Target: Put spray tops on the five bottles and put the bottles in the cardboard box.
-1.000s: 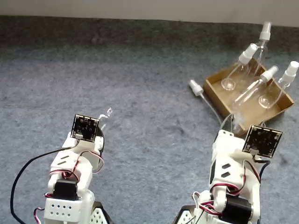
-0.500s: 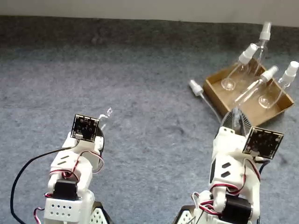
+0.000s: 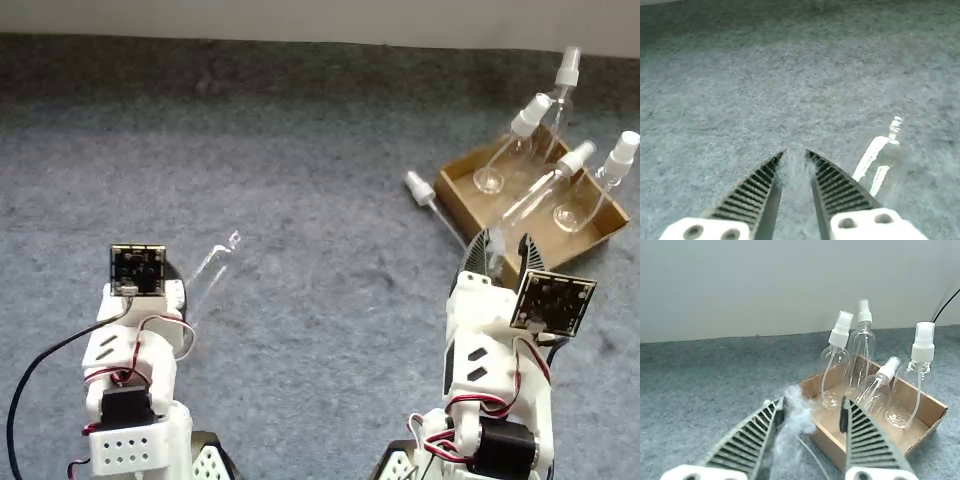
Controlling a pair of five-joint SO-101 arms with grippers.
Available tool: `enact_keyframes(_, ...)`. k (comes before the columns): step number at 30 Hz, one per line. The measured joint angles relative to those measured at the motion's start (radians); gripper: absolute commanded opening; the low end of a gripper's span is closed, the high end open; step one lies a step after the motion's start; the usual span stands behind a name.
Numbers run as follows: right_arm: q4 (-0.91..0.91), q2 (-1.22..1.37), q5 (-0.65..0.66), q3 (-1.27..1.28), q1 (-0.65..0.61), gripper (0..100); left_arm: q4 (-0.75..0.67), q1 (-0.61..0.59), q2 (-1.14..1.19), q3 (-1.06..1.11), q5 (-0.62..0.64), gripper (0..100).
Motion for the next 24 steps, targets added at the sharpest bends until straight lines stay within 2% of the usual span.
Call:
enact_keyframes(7, 0.012, 0.044, 0.0, -0.046, 0.0, 15.5, -0.012, -0.043, 0.0, 0.0, 0.0, 2)
enact_keyframes(13, 0.124, 0.295, 0.0, -0.227, -0.005, 15.5, -0.012, -0.043, 0.0, 0.0, 0.0, 2)
enact_keyframes(19, 0.129, 0.489, 0.0, -0.203, -0.078, 15.4, -0.012, -0.043, 0.0, 0.0, 0.0, 2)
enact_keyframes(21, 0.129, 0.497, 0.0, -0.149, -0.109, 12.6, -0.012, -0.043, 0.0, 0.0, 0.0, 2)
enact_keyframes(24, 0.129, 0.499, 0.0, -0.1, -0.181, 3.3, -0.012, -0.043, 0.0, 0.0, 0.0, 2)
